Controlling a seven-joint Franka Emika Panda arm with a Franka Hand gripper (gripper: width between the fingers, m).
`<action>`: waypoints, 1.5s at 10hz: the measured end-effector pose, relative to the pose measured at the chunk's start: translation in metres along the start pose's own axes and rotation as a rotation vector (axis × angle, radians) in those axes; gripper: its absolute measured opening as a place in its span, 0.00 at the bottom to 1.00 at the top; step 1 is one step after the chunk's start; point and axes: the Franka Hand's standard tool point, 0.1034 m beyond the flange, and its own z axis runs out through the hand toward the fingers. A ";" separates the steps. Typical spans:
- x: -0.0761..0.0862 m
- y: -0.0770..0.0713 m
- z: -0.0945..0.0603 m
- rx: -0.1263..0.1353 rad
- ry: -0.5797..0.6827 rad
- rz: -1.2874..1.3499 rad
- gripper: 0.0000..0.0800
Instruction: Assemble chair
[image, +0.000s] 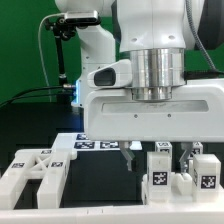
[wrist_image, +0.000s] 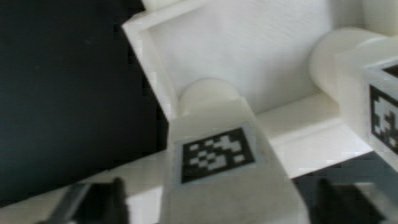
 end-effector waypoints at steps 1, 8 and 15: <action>0.000 0.000 0.000 0.002 0.000 0.069 0.54; -0.001 -0.004 0.001 -0.022 -0.027 1.055 0.36; -0.006 -0.009 0.001 -0.027 -0.059 0.720 0.77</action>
Offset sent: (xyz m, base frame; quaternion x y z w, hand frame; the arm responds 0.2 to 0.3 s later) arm 0.0000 0.0000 0.0000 0.0000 0.0000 0.1296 0.9916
